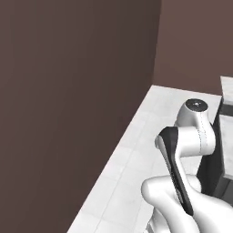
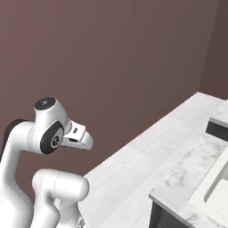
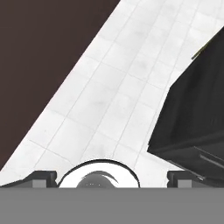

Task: Pick the egg and butter from the fridge and place them by the bowl for mixing.

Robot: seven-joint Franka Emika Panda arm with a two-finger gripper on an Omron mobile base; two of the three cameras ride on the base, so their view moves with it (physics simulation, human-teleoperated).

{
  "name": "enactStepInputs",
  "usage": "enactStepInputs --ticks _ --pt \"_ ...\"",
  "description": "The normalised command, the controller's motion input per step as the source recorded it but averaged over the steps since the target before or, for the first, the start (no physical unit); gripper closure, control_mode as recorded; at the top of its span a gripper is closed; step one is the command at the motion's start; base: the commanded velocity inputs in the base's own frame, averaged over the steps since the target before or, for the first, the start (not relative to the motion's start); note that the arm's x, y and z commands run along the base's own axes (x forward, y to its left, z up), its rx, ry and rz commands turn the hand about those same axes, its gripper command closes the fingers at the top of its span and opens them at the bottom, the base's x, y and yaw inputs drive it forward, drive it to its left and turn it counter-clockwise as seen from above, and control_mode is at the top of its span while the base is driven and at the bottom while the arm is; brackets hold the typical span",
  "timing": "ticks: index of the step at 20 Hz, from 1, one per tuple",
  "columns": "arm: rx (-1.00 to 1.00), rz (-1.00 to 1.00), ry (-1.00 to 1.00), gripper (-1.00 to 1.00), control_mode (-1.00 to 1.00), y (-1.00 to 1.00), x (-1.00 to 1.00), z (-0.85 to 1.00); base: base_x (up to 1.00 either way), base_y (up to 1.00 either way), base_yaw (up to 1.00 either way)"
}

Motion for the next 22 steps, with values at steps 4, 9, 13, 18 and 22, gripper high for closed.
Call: enactStepInputs --ticks 4,9,13,18,22 --pt "0.00 0.00 0.00 -1.00 1.00 0.00 0.00 0.00 0.64 0.24 -0.38" --pt "0.00 0.00 0.00 -1.00 1.00 0.00 0.00 0.00 0.69 0.18 -0.29" --pt "0.00 0.00 0.00 -1.00 1.00 0.00 0.00 0.00 0.76 0.03 -0.16" --pt "0.00 0.00 0.00 -1.00 1.00 0.00 0.00 0.00 0.73 0.00 -0.17" --pt "0.00 0.00 0.00 -1.00 1.00 0.00 0.00 0.00 0.74 -0.03 -0.10"
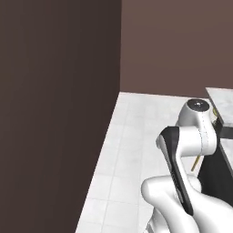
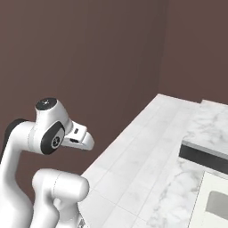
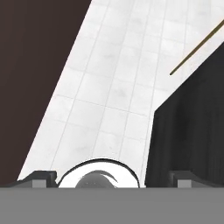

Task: Pick the egg and butter from the fridge and place them by the bowl for mixing.

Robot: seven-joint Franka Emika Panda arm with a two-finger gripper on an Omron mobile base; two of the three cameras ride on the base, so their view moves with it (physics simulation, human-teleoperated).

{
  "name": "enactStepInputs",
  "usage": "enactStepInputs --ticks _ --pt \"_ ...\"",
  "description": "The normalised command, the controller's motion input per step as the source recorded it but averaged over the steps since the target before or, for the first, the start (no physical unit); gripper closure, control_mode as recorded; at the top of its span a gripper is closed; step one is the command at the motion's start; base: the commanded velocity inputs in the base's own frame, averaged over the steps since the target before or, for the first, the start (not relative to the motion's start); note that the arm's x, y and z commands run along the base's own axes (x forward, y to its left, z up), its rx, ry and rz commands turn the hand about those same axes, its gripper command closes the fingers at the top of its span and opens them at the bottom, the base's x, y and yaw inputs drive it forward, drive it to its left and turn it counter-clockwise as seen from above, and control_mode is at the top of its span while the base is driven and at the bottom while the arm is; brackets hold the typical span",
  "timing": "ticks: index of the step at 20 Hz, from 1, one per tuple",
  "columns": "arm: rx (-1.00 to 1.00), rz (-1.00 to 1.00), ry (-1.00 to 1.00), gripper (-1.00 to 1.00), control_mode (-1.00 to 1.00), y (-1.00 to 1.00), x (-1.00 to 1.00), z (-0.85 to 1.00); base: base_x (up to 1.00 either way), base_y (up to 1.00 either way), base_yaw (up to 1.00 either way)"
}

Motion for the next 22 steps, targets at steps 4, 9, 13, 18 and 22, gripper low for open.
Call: enactStepInputs --ticks 4,9,13,18,22 --pt "0.00 0.00 0.00 -1.00 1.00 0.00 0.00 0.00 0.71 -0.06 -0.14" --pt "0.00 0.00 0.00 -1.00 1.00 0.00 0.00 0.00 0.68 0.00 -0.20" --pt "0.00 0.00 0.00 -1.00 1.00 0.00 0.00 0.00 0.67 0.00 -0.21" --pt "0.00 0.00 0.00 -1.00 1.00 0.00 0.00 0.00 0.67 0.00 -0.21" --pt "0.00 0.00 0.00 -1.00 1.00 0.00 0.00 0.00 0.68 0.00 -0.21"
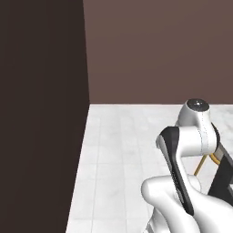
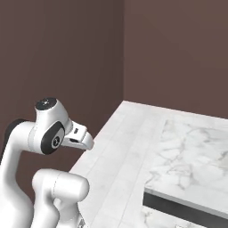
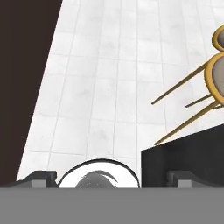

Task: Pick the egg and butter from the fridge and place them by the bowl for mixing.

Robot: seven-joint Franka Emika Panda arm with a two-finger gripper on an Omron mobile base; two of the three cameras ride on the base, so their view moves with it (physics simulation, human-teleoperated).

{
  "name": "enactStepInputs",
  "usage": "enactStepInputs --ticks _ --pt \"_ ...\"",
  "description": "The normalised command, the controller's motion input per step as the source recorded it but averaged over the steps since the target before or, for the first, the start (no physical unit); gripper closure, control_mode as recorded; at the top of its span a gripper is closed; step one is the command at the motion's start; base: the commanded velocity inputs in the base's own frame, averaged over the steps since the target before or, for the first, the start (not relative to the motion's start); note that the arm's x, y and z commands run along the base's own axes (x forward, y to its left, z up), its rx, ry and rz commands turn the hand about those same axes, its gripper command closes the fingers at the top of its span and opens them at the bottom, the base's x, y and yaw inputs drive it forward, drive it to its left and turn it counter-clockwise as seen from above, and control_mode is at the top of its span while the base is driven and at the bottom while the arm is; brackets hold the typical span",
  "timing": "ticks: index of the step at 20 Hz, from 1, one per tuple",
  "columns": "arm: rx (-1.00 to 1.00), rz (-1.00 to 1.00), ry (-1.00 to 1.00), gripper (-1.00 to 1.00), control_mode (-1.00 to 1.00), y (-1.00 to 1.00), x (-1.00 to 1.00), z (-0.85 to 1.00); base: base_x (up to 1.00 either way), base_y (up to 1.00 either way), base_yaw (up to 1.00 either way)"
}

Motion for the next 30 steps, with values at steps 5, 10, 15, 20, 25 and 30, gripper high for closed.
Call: enactStepInputs --ticks 5,10,15,20,25,30 --pt "0.00 0.00 0.00 -1.00 1.00 0.00 0.00 0.00 0.69 0.00 -0.20" --pt "0.00 0.00 0.00 -1.00 1.00 0.00 0.00 0.00 0.71 0.00 -0.17" --pt "0.00 0.00 0.00 -1.00 1.00 0.00 0.00 0.00 0.71 0.00 -0.17" --pt "0.00 0.00 0.00 -1.00 1.00 0.00 0.00 0.00 0.67 0.00 -0.20" --pt "0.00 0.00 0.00 -1.00 1.00 0.00 0.00 0.00 0.63 0.00 -0.27" --pt "0.00 0.00 0.00 -1.00 1.00 0.00 0.00 0.00 0.63 0.00 -0.29"
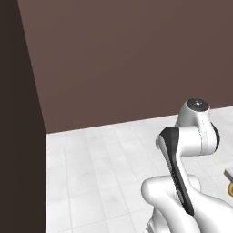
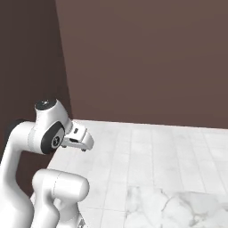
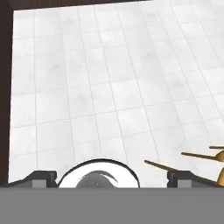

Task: Pick the egg and butter from the fridge and place them by the bowl for mixing.

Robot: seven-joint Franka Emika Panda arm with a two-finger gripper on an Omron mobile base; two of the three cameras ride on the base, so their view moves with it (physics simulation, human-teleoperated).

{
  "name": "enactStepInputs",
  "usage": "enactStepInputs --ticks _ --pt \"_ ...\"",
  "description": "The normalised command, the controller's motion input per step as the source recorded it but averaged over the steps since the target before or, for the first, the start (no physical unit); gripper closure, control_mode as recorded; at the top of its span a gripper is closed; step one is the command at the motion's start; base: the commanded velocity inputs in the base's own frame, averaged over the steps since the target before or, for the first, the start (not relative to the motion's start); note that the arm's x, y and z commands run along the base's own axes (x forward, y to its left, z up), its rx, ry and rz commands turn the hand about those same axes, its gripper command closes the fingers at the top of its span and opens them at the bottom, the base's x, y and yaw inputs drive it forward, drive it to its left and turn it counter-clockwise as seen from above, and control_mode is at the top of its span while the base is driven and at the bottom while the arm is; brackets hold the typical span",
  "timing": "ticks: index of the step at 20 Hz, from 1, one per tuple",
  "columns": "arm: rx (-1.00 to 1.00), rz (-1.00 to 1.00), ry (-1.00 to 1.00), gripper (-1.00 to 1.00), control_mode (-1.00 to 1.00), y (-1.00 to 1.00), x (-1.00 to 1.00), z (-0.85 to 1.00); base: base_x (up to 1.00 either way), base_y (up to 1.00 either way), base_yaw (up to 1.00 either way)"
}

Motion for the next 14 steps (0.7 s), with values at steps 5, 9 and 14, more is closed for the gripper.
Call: enactStepInputs --ticks 5,9,14 --pt "0.00 0.00 0.00 -1.00 1.00 0.00 0.00 0.00 0.62 0.00 -0.30" --pt "0.00 0.00 0.00 -1.00 1.00 0.00 0.00 0.00 0.62 0.01 -0.31" --pt "0.00 0.00 0.00 -1.00 1.00 0.00 0.00 0.00 0.56 0.03 -0.41"
